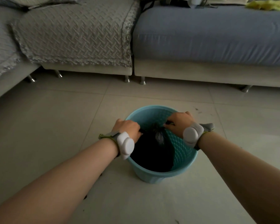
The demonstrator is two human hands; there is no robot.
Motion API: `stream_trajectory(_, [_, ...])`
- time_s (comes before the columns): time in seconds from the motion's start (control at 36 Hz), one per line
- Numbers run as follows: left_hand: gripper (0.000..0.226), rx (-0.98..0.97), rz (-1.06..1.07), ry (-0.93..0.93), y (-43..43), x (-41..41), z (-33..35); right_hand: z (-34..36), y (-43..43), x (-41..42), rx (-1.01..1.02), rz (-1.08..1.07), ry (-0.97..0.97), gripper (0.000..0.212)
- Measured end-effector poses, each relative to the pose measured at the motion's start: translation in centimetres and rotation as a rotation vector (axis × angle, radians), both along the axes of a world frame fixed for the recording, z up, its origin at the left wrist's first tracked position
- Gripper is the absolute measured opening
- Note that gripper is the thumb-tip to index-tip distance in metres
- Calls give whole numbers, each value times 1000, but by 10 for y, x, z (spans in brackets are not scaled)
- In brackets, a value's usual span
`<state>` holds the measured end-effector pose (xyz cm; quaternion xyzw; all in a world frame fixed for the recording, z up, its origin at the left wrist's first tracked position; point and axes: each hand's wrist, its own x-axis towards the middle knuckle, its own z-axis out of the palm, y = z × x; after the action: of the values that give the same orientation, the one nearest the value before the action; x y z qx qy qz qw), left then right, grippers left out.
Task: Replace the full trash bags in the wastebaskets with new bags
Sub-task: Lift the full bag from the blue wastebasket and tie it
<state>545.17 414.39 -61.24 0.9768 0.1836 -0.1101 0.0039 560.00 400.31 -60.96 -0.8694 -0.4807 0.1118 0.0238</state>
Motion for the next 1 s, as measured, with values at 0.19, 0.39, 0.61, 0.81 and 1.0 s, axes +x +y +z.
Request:
stream_trajectory(0.19, [27,16,18,22,15,-5,14,9,-7,11,-61,-16,-35,28])
stream_trajectory(0.39, [28,-113,85,44,14,-2,7,7,-3,5,-136,-76,43,31])
stream_trajectory(0.61, [32,-752,343,-467,17,8,40,27,9,-16,319,-47,461,31])
stream_trajectory(0.81, [21,-1173,357,-777,-2,18,66,34,31,-37,555,-126,727,4])
stream_trajectory(1.0, [37,-1333,482,-709,2,16,30,32,29,-28,707,-340,1012,27])
